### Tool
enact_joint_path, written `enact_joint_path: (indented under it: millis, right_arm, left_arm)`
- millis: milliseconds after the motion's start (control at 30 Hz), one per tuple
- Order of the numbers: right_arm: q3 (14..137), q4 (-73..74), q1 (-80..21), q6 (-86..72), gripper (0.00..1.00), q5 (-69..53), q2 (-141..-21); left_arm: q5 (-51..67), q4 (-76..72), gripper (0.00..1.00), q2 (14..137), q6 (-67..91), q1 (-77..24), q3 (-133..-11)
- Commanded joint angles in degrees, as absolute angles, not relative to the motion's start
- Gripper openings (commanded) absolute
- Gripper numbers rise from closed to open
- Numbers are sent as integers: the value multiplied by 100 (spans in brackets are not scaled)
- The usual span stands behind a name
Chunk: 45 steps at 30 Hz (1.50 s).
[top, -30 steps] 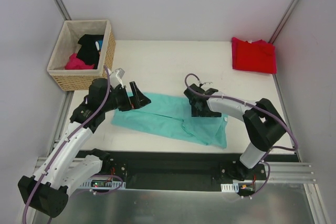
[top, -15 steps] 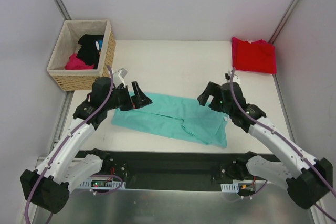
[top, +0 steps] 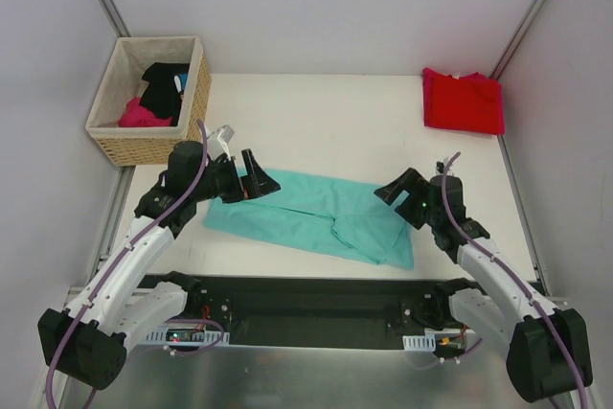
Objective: Fold and stack the t-shirts
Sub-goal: Rotate the tshirt 90 degrees
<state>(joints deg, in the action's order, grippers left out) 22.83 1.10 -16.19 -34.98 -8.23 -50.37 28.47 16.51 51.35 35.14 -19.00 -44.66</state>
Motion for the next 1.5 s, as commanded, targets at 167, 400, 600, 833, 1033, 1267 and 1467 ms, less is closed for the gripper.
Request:
enact_joint_path:
  millis: [167,400,600,833,1033,1267,1467]
  right_arm:
    - [2804,-632,-1170,-3357,97,-1046,-5773]
    - [2812,-1247,-941,-3392,97,-1125,-6949]
    - [3014,-1591,-940,-3366,97,-1116,-7803]
    - [3910,-1293,-932,-3164,97,-721,-8805]
    - [5666,-801,-1002,-3129,97,-615,-10115]
    - [8268,-71,-1177,-3146,99,-694,-11811]
    - [10168,553,-1415,-3199,100,-800,-13008]
  left_arm:
    - [2945,1450,99,5098,3560,-1854,-4456]
    - [2909,1459,99,5177,3542,-1854,-4430]
    - [2821,1433,99,5256,3489,-1854,-4430]
    - [2769,1415,99,5431,3437,-1819,-4491]
    - [2769,1371,99,5563,3437,-1767,-4517]
    - [2856,1354,99,5634,3393,-1670,-4500]
    - [3023,1362,99,5704,3340,-1512,-4535]
